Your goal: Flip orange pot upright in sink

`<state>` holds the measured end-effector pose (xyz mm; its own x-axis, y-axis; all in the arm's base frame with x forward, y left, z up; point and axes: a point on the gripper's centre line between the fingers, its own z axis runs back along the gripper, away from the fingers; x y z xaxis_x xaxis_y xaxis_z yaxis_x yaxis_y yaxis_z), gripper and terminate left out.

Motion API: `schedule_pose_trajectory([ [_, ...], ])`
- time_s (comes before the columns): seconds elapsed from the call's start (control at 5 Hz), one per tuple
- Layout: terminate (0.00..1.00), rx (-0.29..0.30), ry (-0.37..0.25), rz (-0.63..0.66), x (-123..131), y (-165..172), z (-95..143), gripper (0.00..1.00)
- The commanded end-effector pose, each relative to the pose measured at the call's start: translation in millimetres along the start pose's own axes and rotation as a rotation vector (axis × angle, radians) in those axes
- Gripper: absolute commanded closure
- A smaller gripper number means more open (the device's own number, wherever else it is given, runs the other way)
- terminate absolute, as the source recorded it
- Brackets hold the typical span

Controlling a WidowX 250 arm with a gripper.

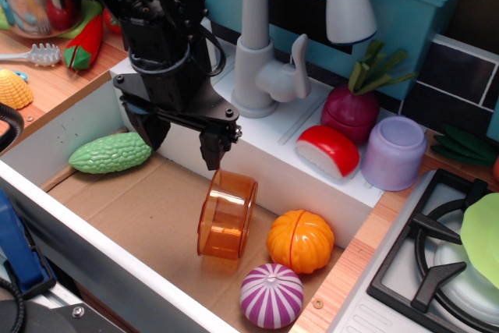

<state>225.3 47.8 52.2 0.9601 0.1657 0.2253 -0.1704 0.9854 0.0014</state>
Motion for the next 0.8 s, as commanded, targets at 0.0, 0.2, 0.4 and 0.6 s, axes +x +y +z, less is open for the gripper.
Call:
schedule_pose_trajectory([
  [0.0, 0.0, 0.0, 0.0, 0.0, 0.0, 0.0, 0.0, 0.0],
  [0.2, 0.0, -0.052, -0.01, 0.051, 0.3, 2.0, -4.7, 0.0],
  [0.4, 0.0, -0.12, -0.024, 0.105, -1.1, 4.5, -12.8, 0.0],
  [0.6, 0.0, -0.211, -0.029, 0.143, -2.2, 9.6, -24.4, 0.0],
])
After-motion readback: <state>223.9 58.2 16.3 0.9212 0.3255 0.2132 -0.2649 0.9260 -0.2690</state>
